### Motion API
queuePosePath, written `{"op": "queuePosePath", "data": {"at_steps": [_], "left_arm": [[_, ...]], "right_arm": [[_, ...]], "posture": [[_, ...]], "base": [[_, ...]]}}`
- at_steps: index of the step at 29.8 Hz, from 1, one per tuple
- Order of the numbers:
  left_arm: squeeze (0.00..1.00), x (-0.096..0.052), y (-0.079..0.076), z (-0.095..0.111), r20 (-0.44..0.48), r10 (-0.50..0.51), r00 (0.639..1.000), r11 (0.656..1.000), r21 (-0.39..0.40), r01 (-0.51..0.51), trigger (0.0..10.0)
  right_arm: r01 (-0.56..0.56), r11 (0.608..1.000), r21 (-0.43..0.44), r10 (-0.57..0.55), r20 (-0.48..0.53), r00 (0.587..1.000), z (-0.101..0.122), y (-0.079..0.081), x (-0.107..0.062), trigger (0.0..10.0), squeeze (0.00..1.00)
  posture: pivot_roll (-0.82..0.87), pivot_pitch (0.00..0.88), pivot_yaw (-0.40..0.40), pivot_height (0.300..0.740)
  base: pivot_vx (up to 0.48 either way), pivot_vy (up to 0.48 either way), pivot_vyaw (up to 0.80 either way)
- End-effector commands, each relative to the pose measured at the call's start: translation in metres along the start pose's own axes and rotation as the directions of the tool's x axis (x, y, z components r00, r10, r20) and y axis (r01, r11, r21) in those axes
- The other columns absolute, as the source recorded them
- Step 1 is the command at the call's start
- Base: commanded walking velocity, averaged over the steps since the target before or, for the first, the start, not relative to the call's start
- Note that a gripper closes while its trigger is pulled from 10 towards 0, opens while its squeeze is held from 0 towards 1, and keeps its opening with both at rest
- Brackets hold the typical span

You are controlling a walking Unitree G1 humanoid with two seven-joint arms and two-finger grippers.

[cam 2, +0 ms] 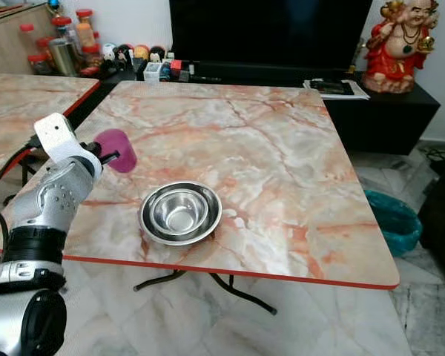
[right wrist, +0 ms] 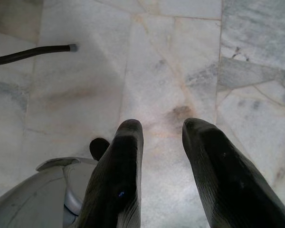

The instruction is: Setting the table

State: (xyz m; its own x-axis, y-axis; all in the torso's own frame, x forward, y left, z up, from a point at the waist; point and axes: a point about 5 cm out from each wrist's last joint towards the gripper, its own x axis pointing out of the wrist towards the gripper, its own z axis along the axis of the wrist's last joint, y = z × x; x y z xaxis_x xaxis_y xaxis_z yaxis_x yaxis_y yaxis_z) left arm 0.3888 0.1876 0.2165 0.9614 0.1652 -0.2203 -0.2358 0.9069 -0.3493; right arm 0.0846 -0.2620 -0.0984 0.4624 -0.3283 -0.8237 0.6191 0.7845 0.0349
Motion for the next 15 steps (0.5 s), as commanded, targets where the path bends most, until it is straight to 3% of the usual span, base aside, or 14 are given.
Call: {"op": "queuePosePath", "data": {"at_steps": [1, 5, 7, 15], "left_arm": [[0.00, 0.001, -0.007, -0.003, -0.038, -0.021, 0.999, 1.000, 0.015, 0.022, 10.0], [0.00, 0.003, -0.010, -0.011, -0.075, -0.025, 0.997, 1.000, 0.012, 0.026, 10.0], [0.00, 0.006, -0.009, -0.017, -0.097, -0.002, 0.995, 0.999, 0.047, 0.007, 10.0], [0.00, 0.008, -0.008, -0.019, -0.113, 0.036, 0.993, 0.996, 0.091, -0.026, 10.0]], "right_arm": [[0.009, 1.000, 0.012, -0.009, 0.002, 1.000, -0.002, -0.002, -0.001, 10.0, 0.00], [0.008, 1.000, 0.014, -0.008, 0.001, 1.000, -0.002, -0.001, -0.001, 10.0, 0.00], [0.008, 1.000, 0.016, -0.008, 0.002, 1.000, -0.002, -0.001, -0.001, 10.0, 0.00], [0.008, 1.000, 0.017, -0.008, 0.002, 1.000, -0.002, -0.001, -0.001, 10.0, 0.00]], "posture": [[0.04, 0.040, 0.006, 0.740], [0.04, 0.036, 0.010, 0.740], [0.04, 0.038, 0.011, 0.740], [0.04, 0.050, 0.011, 0.740]], "base": [[0.000, 0.000, 0.00], [0.000, 0.000, 0.00], [0.000, 0.000, 0.00], [0.000, 0.000, 0.00]]}}
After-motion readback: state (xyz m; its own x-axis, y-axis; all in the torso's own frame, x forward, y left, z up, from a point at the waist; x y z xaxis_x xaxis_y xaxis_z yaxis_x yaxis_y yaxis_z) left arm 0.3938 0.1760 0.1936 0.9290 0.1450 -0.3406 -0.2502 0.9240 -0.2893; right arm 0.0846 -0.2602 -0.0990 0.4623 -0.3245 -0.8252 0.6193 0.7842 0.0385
